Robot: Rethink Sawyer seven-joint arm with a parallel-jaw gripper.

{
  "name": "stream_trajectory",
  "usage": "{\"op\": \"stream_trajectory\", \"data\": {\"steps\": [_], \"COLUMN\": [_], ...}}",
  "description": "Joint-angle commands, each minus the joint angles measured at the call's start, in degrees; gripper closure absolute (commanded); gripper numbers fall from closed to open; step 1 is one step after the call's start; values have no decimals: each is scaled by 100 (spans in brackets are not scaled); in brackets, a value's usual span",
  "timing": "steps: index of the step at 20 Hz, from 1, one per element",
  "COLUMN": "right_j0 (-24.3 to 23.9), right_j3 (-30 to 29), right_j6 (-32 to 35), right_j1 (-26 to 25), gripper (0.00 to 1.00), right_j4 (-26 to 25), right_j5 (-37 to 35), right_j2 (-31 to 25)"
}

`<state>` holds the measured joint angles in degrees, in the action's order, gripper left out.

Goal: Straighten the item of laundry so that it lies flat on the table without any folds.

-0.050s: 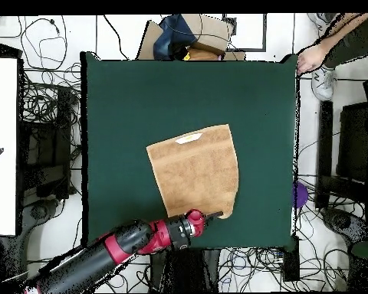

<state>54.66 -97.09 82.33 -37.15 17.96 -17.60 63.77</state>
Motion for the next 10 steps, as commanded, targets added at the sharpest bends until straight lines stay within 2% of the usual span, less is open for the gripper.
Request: {"op": "stream_trajectory", "data": {"steps": [1, 10], "right_j0": [93, 117], "right_j3": [735, 956], "right_j6": [910, 860], "right_j1": [-485, -577], "gripper": [100, 100], "right_j4": [-317, -1006], "right_j5": [-1066, -1683], "right_j2": [121, 210]}}
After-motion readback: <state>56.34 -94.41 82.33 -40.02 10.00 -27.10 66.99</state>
